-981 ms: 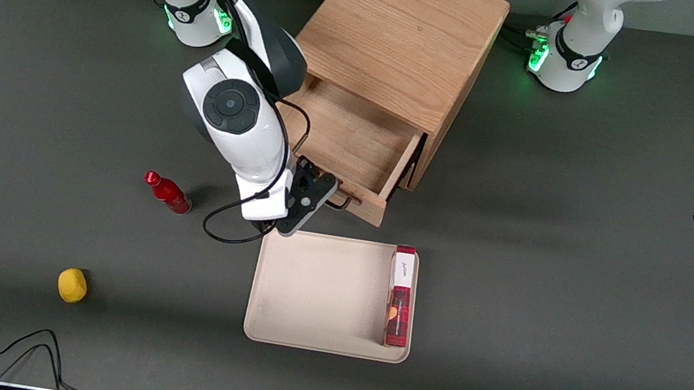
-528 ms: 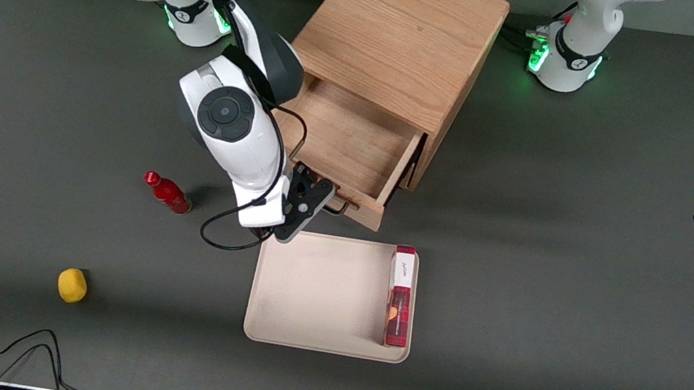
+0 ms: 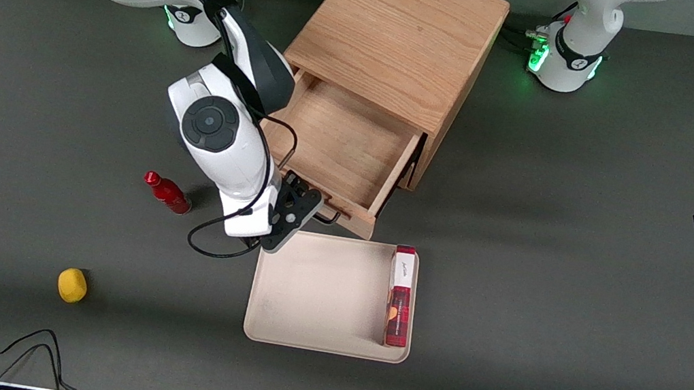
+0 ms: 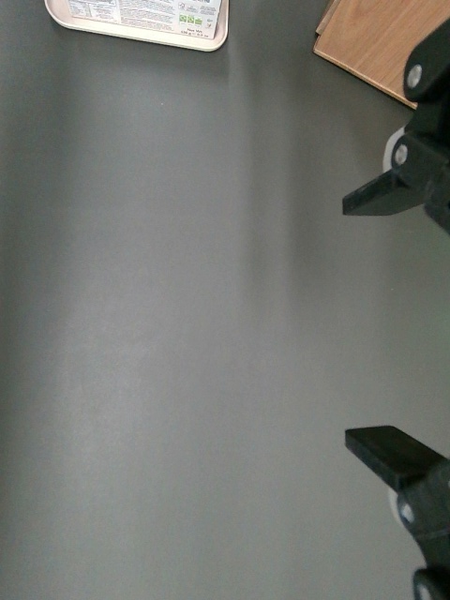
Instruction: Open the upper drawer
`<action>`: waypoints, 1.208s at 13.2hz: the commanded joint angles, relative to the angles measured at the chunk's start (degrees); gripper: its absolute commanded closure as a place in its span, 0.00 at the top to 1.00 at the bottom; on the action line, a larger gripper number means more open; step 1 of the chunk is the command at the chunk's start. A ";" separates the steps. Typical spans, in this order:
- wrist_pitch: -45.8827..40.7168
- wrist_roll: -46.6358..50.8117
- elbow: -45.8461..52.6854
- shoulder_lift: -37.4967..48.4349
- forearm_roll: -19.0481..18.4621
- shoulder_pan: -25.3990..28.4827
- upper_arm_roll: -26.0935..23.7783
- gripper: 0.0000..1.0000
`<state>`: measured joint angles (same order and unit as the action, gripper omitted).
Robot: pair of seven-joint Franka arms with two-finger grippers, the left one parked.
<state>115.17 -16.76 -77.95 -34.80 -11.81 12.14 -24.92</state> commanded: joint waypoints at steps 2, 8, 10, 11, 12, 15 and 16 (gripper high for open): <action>-0.21 -0.81 3.59 -1.23 -1.11 -0.01 0.84 1.00; -0.56 -0.81 4.65 -1.41 -0.93 -0.80 1.10 1.00; -0.64 -0.81 5.26 -1.41 -0.84 -0.80 1.19 1.00; -0.73 -0.73 5.70 -1.67 -0.76 -0.80 1.19 1.00; -0.82 -0.73 6.05 -1.93 -0.75 -0.80 1.19 1.00; -1.78 -0.64 6.67 -1.94 -0.67 -0.71 1.19 1.00; -2.31 -0.64 6.75 -1.94 -0.58 -0.71 1.11 1.00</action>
<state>114.70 -17.17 -74.70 -36.46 -11.81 11.59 -23.73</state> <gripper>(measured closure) 0.000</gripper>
